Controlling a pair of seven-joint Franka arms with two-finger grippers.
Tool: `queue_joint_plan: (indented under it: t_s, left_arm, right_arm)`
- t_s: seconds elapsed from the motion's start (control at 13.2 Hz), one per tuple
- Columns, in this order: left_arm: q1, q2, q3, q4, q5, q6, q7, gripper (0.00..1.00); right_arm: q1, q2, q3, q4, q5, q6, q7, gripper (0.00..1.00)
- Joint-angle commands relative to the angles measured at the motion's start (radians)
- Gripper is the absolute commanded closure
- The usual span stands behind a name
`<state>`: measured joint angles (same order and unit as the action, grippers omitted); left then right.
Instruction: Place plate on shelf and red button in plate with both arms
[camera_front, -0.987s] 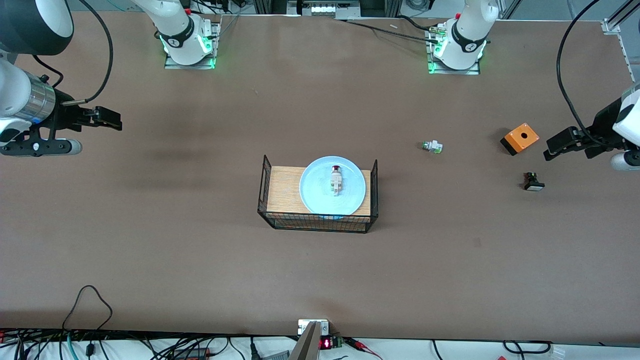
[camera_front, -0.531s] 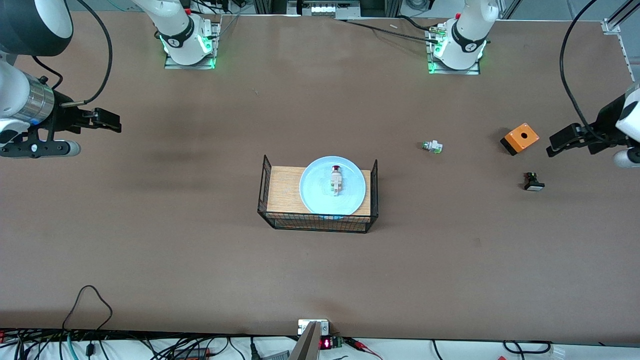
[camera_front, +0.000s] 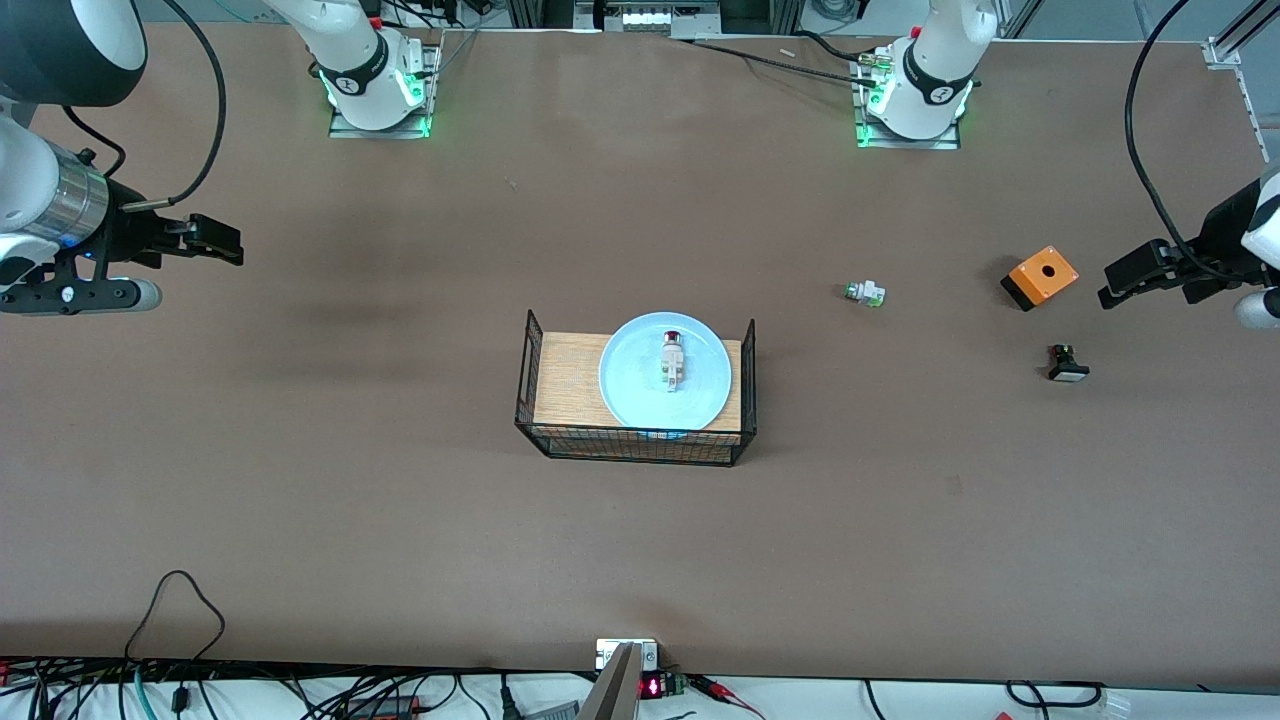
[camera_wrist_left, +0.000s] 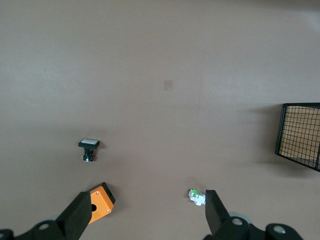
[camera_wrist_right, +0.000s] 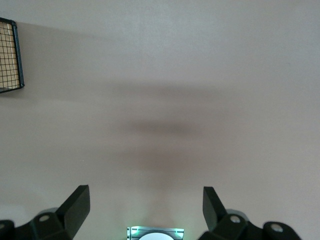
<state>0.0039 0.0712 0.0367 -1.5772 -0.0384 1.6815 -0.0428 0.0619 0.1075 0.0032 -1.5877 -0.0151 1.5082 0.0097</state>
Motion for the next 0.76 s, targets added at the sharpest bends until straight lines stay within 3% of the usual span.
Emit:
queue_joint_plan:
  t_s: [0.0,0.68]
  left_arm:
    - [0.004,-0.013,-0.003,-0.001,0.008,-0.008,0.094,0.00]
    - [0.005,-0.021,-0.004,-0.003,0.011,-0.028,0.038,0.00]
  right_arm:
    - [-0.004,0.001,0.006,0.015,-0.009,-0.005,-0.014,0.00]
    - [-0.010,0.003,0.006,0.015,-0.002,-0.016,-0.016,0.00]
